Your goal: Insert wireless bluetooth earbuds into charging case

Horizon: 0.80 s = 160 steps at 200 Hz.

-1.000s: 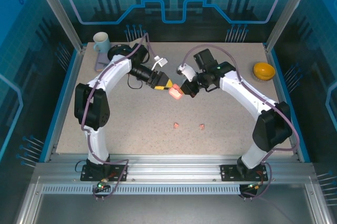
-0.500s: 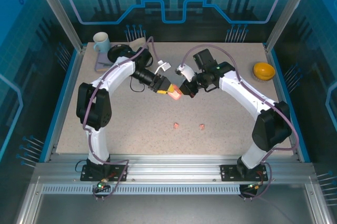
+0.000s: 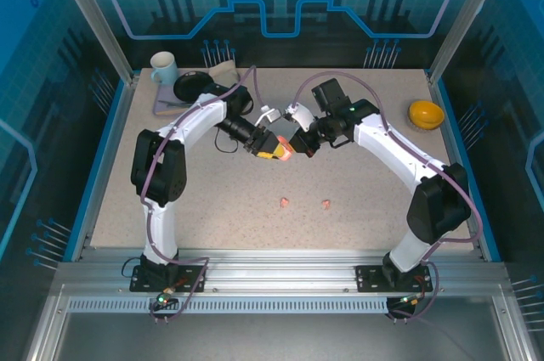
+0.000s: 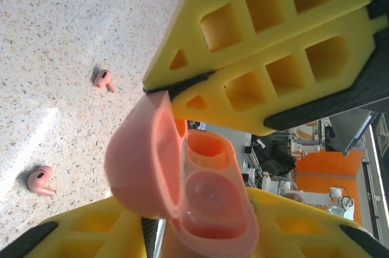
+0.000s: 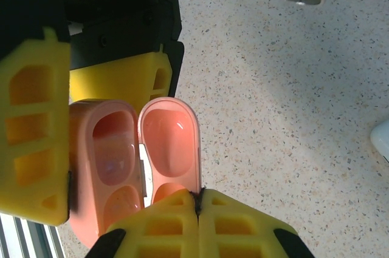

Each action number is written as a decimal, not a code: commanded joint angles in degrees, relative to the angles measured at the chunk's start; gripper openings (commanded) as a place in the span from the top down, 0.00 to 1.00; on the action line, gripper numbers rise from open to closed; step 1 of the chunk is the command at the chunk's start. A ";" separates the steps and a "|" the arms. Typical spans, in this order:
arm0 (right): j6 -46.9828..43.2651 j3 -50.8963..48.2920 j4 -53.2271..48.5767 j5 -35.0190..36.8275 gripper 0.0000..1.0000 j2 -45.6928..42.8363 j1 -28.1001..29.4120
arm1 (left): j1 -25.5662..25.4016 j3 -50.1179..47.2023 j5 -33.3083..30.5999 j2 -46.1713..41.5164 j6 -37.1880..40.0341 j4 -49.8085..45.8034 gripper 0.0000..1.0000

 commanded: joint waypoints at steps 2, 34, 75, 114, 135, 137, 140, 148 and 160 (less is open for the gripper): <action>-0.28 1.65 0.31 -1.20 1.00 -0.63 0.51 | -0.04 1.82 2.33 0.67 2.49 -2.25 0.63; -0.10 1.69 0.48 -1.28 1.00 -0.45 0.50 | -0.03 1.89 3.16 0.68 2.58 -2.02 0.67; 0.02 1.36 0.80 -1.05 1.00 -0.78 0.50 | -0.01 2.13 4.23 0.60 2.15 -1.24 0.75; 1.98 0.95 2.30 0.24 1.00 -2.18 0.01 | 0.00 0.31 4.28 -1.17 -1.02 4.05 0.87; 4.44 1.49 2.64 0.57 0.90 -3.37 -1.61 | -0.05 -2.05 3.34 -3.36 -4.07 9.36 0.95; 4.71 1.63 2.61 0.51 0.85 -3.51 -1.84 | -0.03 -2.31 3.16 -3.65 -4.44 9.79 0.96; 5.13 1.84 2.52 0.47 0.80 -3.67 -2.18 | -0.05 -2.57 2.94 -4.02 -4.89 10.63 0.97; 6.31 2.26 2.22 0.65 0.70 -4.32 -3.26 | 0.00 -3.75 2.18 -5.23 -6.16 12.96 1.00; 8.37 2.87 1.52 1.32 0.56 -5.61 -4.86 | -0.05 -5.59 0.42 -7.21 -8.40 16.74 1.00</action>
